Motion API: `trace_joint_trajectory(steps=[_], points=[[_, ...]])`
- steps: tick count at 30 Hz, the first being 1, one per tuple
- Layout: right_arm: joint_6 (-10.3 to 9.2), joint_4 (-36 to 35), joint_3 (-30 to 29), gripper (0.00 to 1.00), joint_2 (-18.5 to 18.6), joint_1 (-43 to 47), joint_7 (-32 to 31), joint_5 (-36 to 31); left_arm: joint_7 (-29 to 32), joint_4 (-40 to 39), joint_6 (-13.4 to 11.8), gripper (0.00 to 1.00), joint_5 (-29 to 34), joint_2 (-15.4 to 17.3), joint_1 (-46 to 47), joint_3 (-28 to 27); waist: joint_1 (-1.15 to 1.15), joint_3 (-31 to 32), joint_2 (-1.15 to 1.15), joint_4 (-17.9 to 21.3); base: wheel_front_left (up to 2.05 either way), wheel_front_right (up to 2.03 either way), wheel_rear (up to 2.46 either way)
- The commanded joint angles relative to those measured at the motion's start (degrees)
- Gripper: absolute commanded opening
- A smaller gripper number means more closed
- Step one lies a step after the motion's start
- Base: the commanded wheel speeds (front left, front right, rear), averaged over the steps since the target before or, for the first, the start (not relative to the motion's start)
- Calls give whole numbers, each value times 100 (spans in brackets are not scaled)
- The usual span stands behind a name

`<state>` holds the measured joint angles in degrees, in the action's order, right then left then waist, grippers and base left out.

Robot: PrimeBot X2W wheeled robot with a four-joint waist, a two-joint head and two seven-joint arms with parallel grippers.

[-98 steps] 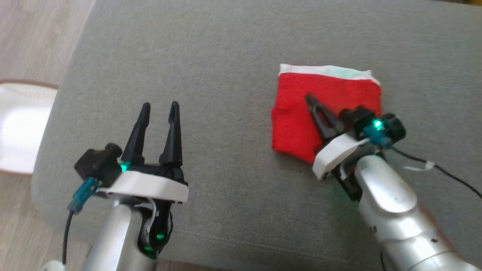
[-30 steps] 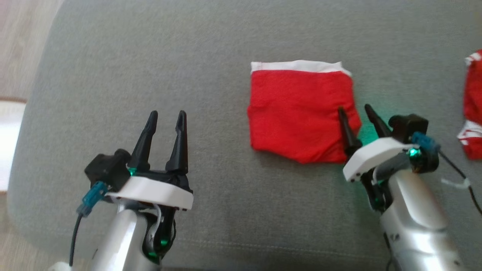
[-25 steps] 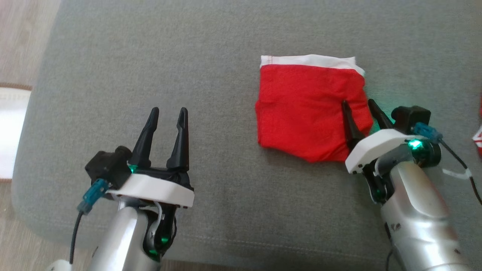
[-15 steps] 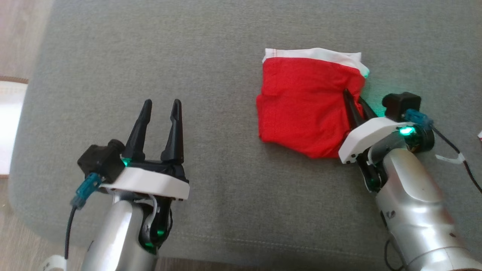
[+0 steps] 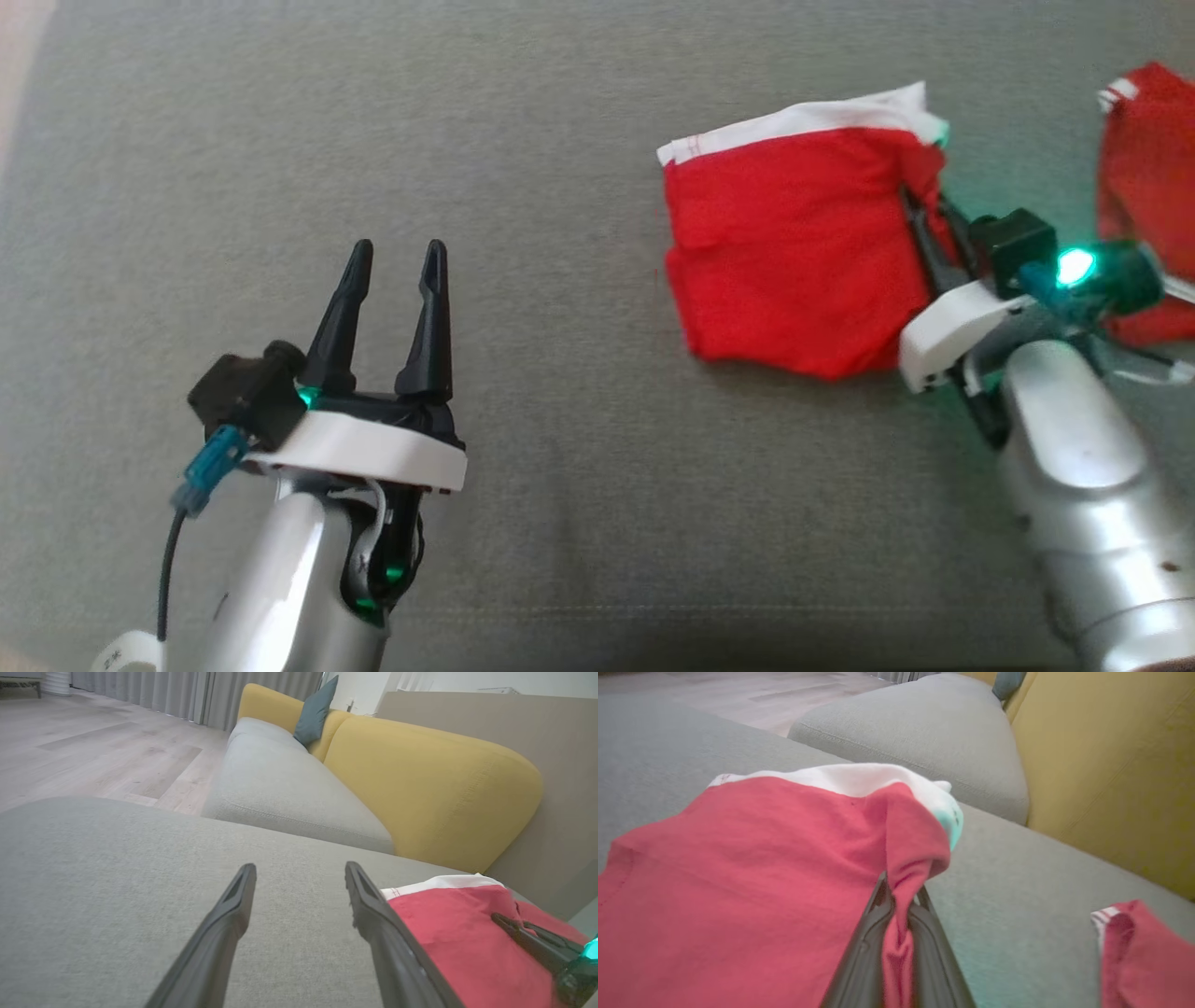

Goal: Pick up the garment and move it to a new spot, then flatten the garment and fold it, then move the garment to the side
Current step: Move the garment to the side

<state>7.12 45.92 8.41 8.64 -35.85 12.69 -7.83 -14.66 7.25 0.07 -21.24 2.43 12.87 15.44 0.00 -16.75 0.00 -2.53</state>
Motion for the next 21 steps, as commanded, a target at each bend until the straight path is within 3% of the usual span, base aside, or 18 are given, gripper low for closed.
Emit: trace_joint_trajectory(steps=[1, 11, 16, 21], points=[[36, -201, 121, 0, 44, -117, 86, -37, -34, -206, 29, 100, 61, 44, 140, -219, 0, 28, 0, 108, 0, 0, 0], [36, -1144, 683, 0, 1733, -210, -315, 160, -34, -219, 94, 100, 155, 44, 186, -278, 0, -156, 0, 679, 0, 0, 0], [36, -1458, 530, 0, 2446, -233, -719, 354, -34, -226, 129, 100, 189, 44, 303, -283, 0, -329, 0, 780, 0, 0, 0], [36, -1635, 83, 0, 2805, -142, -1057, 422, -34, -210, 179, 100, 200, 44, 410, -292, 0, -459, 0, 785, 0, 0, 0]])
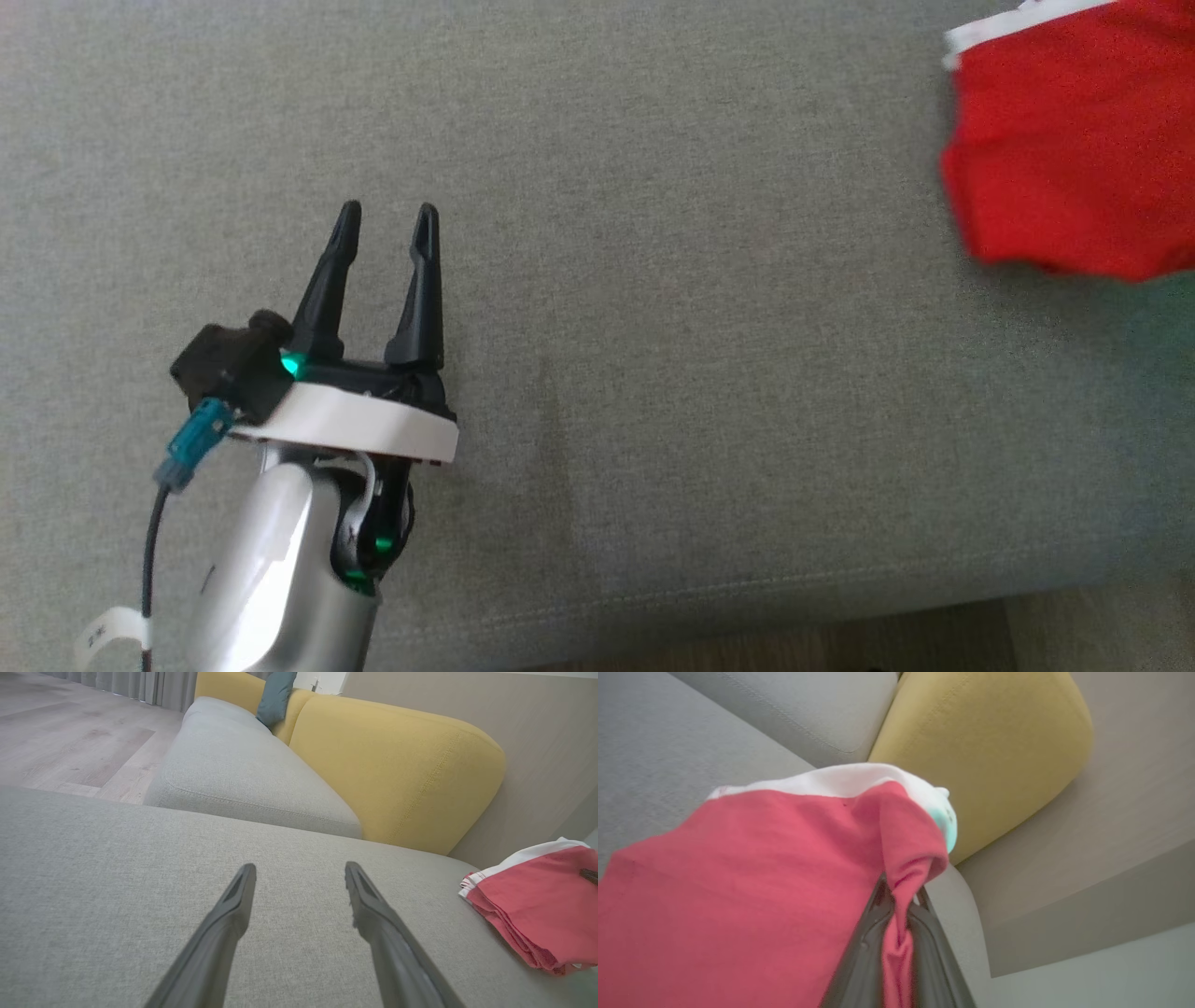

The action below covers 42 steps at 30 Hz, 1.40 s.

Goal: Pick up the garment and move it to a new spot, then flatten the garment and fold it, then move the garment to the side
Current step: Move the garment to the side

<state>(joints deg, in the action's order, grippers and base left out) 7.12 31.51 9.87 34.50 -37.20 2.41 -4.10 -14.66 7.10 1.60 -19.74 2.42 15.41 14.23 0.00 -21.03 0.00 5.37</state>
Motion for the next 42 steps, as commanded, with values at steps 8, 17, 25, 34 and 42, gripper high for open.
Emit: trace_joint_trajectory(steps=[8, 17, 25, 34, 42], points=[[36, -495, -831, 0, 191, 252, -434, -105, -34, -167, 65, 100, 63, 45, 234, -206, 0, -187, 0, -42, 0, 0, 0], [36, -806, -1201, 0, 63, 463, -549, -214, -34, -158, 100, 100, 105, 45, 251, -273, 0, -261, 0, -31, 0, 0, 0], [36, -922, -1302, 0, -37, 506, -558, -209, -34, -138, 110, 100, 147, 45, 245, -304, 0, -276, 0, 10, 0, 0, 0], [36, -1141, -1550, 100, -284, 534, -584, -228, -34, -95, 114, 100, 155, 45, 227, -313, 0, -214, 0, 52, 0, 0, 0], [36, -1560, -1501, 100, -457, 404, -563, -368, -34, -55, 106, 100, 102, 45, 226, -268, 0, -105, 0, 14, 0, 0, 0]])
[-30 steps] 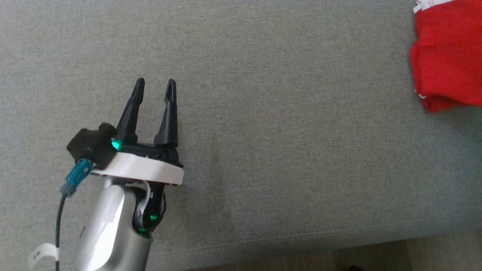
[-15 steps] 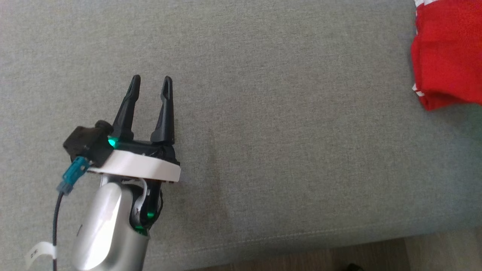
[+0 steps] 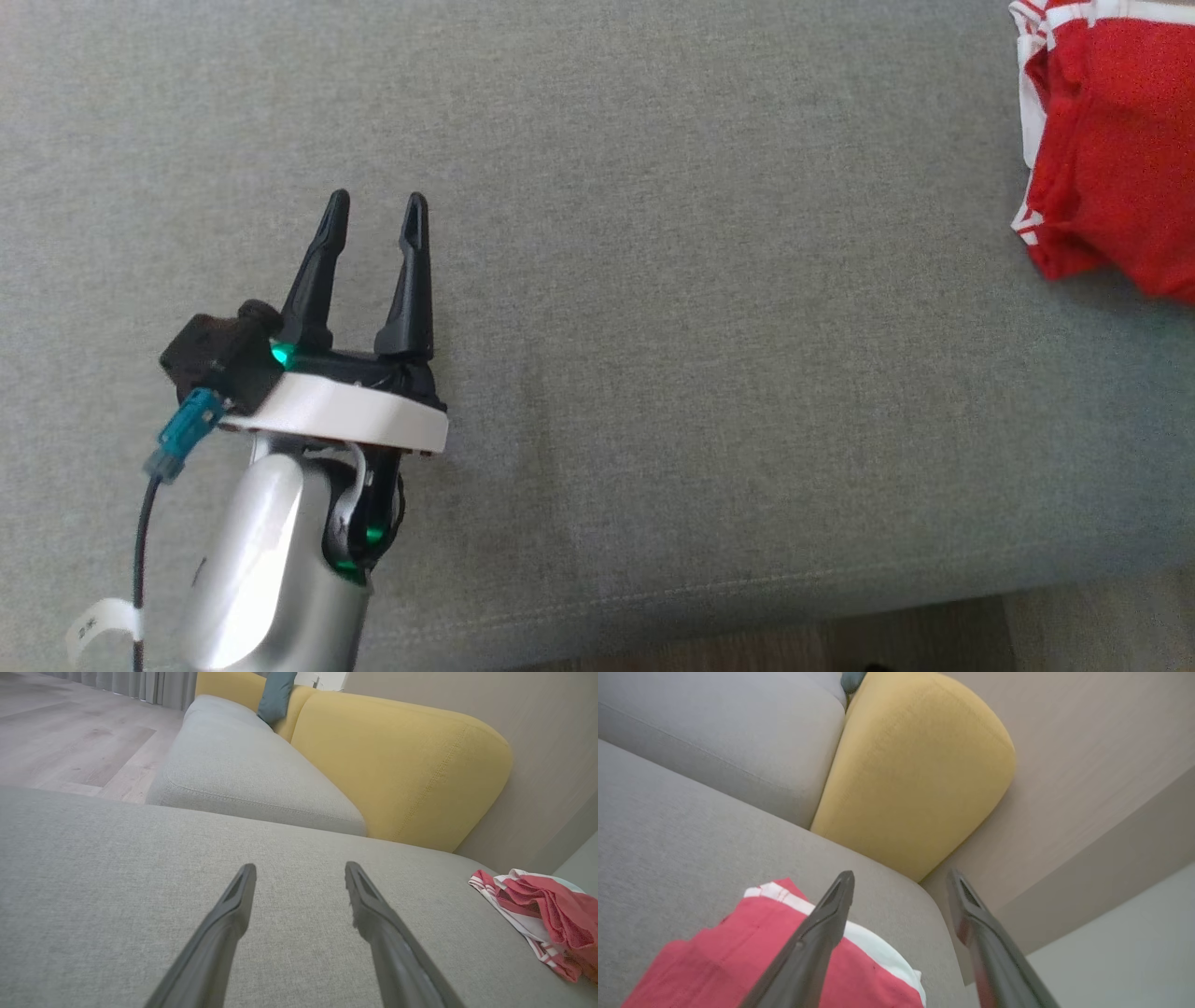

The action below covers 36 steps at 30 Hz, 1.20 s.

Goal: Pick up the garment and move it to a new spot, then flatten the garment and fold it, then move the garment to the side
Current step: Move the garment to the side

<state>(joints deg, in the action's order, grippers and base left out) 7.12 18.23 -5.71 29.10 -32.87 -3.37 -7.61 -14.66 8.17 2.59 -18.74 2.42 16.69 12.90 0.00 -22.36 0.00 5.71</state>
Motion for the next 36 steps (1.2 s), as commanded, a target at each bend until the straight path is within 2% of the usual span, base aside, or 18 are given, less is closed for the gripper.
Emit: trace_joint_trajectory(steps=[1, 6, 14, 19, 21, 24, 27, 32, 36], points=[[36, -281, 89, 100, 52, -47, 36, -32, -34, -161, 3, 100, -12, 45, 94, -131, 0, 59, 0, -37, 0, 0, 0], [36, -538, 275, 100, -341, -111, 214, 1, -34, -156, -26, 100, -56, 45, 36, -153, 0, 277, 0, -125, 0, 0, 0], [36, -803, 682, 100, -1384, 230, 870, 139, -34, -213, -115, 100, -126, 45, -179, -246, 0, 785, 0, -279, 0, 0, 0], [36, -683, 385, 100, -2181, 852, 1389, 91, -34, -194, -167, 100, -101, 45, -451, -294, 0, 1229, 0, -358, 0, 0, 0], [36, -593, 349, 100, -2384, 1137, 1538, 69, -34, -186, -184, 100, -130, 45, -596, -291, 0, 1386, 0, -372, 0, 0, 0], [36, -492, 276, 100, -2564, 1499, 1691, 133, -34, -152, -199, 100, -146, 45, -806, -318, 0, 1559, 0, -372, 0, 0, 0], [36, -421, 325, 100, -2607, 1731, 1752, 188, -34, -121, -236, 100, -145, 45, -925, -352, 0, 1662, 0, -376, 0, 0, 0], [36, -417, 528, 100, -2619, 2211, 1825, 726, -34, -151, -195, 100, -87, 45, -1171, -352, 0, 1855, 0, -386, 0, 0, 0], [36, -676, 593, 100, -2621, 2537, 1834, 954, -34, -363, -187, 100, 12, 45, -1348, -417, 0, 1962, 0, -385, 0, 0, 0]])
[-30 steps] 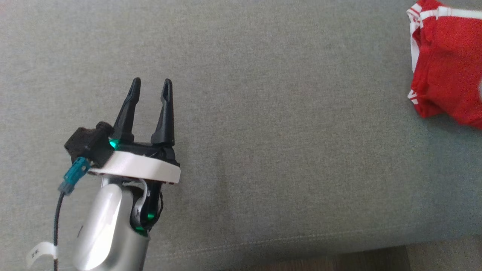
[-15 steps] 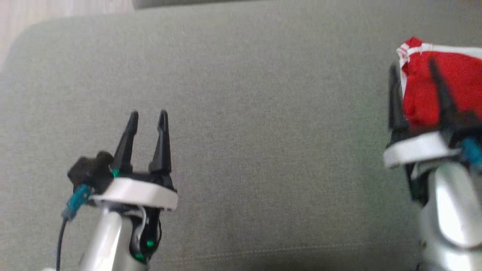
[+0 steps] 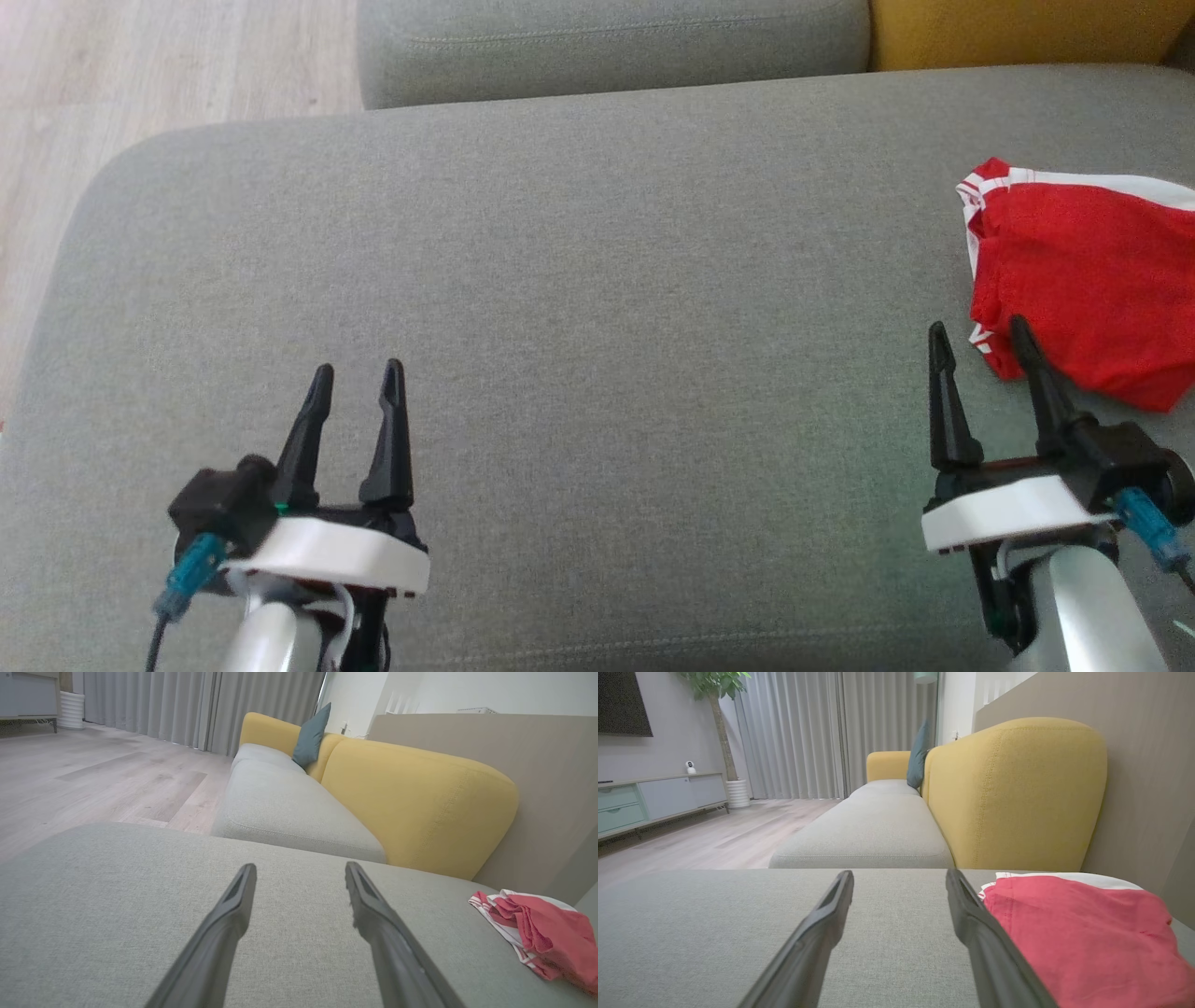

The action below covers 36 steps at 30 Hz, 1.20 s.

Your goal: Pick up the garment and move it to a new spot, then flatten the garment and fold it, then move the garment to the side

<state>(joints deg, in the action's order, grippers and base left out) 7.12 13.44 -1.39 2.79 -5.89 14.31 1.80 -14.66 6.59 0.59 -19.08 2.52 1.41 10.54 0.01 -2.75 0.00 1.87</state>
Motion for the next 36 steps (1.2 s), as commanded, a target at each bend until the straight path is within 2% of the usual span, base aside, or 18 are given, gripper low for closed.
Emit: trace_joint_trajectory(steps=[1, 10, 23, 36], points=[[36, -240, 170, 100, 11, -116, 67, 27, -34, -224, 32, 100, 96, 36, 157, -168, -1, 13, 0, -3, 0, 0, 0], [36, -409, 229, 100, 10, 9, 68, 76, -34, -332, 62, 100, 67, 36, 70, -176, -1, 57, 0, -44, 0, 0, 0], [36, -434, 296, 100, 10, -30, 68, 152, -34, -425, 321, 100, -50, 36, 50, -188, -1, -23, 0, -46, 0, 0, 0], [36, -403, 326, 100, 10, -33, 69, 225, -34, -436, 283, 100, -105, 36, 26, -290, -1, -15, 0, -29, 0, 0, 0]])
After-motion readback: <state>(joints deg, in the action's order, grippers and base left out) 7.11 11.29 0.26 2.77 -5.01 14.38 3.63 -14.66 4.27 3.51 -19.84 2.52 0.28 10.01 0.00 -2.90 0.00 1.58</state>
